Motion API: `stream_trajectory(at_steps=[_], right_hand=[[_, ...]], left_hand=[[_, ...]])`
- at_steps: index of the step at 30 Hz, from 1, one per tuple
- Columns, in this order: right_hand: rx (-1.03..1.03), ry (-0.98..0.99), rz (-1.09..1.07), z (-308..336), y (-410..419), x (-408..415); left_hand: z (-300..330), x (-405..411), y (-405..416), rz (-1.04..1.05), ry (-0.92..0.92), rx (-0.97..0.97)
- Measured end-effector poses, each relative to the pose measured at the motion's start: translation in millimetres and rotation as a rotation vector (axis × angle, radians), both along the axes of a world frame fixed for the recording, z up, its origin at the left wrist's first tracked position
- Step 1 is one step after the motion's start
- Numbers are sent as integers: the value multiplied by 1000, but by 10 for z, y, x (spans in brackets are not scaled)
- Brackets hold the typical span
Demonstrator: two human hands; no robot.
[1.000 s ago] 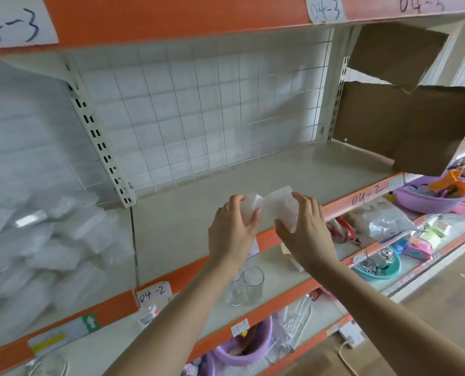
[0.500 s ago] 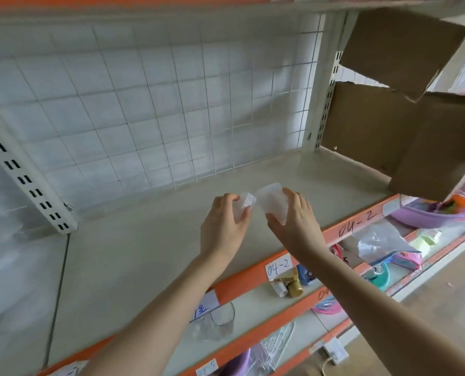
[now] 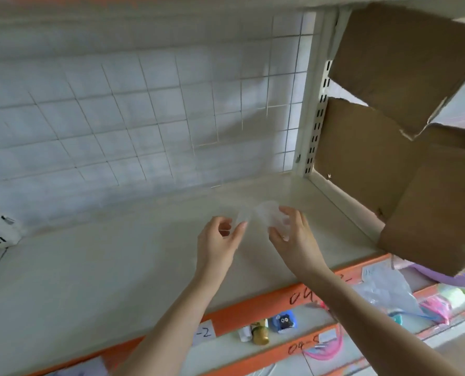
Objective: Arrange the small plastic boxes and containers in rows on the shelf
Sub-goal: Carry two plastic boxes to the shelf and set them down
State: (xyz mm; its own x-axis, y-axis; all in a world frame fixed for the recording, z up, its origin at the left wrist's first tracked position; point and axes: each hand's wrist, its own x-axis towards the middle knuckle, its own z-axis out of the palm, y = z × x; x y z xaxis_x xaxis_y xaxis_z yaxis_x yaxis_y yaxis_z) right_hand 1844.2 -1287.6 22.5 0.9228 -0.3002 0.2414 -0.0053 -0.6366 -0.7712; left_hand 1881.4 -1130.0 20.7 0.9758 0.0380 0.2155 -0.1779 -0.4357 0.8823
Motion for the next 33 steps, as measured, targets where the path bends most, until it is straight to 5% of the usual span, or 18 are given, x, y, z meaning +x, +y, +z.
stream_trajectory(at_steps=[16, 26, 33], right_hand=[[103, -25, -47, -106, -394, 126], [226, 18, -72, -53, -373, 83], [36, -11, -138, -109, -369, 72]], left_hand=[[13, 232, -168, 73, 88, 213], [-17, 371, 19, 26, -107, 189], [-75, 364, 79, 35, -34, 354]])
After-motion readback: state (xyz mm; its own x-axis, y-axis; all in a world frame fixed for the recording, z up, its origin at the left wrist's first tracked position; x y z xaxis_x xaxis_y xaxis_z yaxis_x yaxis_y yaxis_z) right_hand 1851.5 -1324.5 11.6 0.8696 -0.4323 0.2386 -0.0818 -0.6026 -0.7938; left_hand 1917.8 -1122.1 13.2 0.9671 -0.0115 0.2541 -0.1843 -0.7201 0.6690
